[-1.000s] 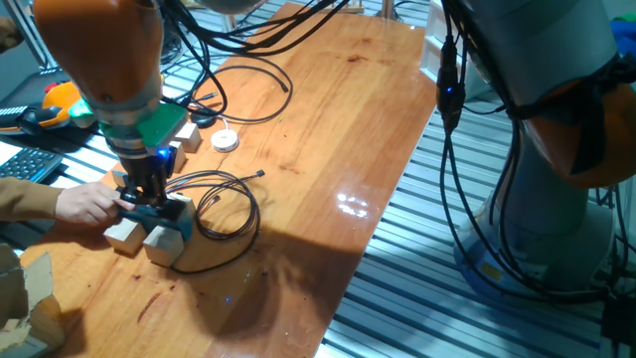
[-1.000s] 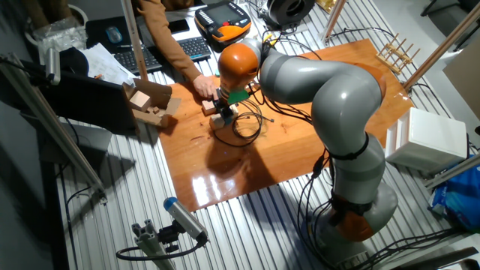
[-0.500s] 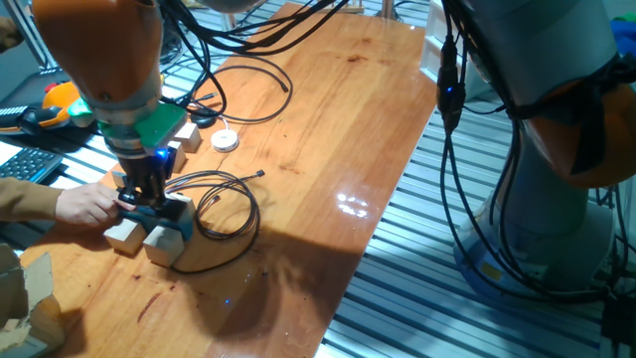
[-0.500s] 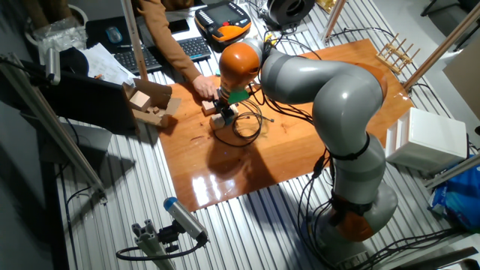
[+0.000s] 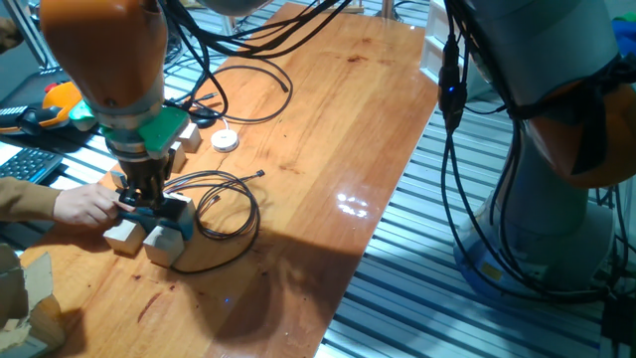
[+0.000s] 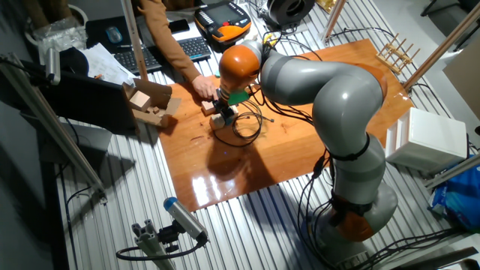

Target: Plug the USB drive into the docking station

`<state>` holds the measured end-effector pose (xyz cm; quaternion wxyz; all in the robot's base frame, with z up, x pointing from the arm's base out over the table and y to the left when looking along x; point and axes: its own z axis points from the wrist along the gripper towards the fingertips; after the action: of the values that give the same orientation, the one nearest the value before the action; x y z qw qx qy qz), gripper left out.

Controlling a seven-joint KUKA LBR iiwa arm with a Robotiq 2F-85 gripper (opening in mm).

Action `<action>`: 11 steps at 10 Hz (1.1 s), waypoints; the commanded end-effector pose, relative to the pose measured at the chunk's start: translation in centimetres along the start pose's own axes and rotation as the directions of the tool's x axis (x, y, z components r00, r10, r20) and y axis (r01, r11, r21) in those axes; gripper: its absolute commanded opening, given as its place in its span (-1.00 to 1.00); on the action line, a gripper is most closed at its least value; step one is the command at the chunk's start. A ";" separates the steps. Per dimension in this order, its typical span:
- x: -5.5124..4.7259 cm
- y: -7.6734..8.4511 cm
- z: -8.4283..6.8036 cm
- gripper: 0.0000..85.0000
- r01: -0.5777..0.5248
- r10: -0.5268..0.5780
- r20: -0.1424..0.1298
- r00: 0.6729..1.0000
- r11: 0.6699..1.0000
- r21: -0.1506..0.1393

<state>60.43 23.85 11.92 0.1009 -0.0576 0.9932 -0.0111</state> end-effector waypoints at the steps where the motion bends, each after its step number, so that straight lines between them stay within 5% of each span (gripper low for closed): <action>1: 0.0 0.0 0.1 -1.00 0.002 -0.002 0.005 1.000 1.000 0.008; 11: 0.2 0.1 0.2 -1.00 0.030 -0.030 -0.003 1.000 1.000 0.005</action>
<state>60.23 23.96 11.71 0.1000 -0.0719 0.9923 -0.0154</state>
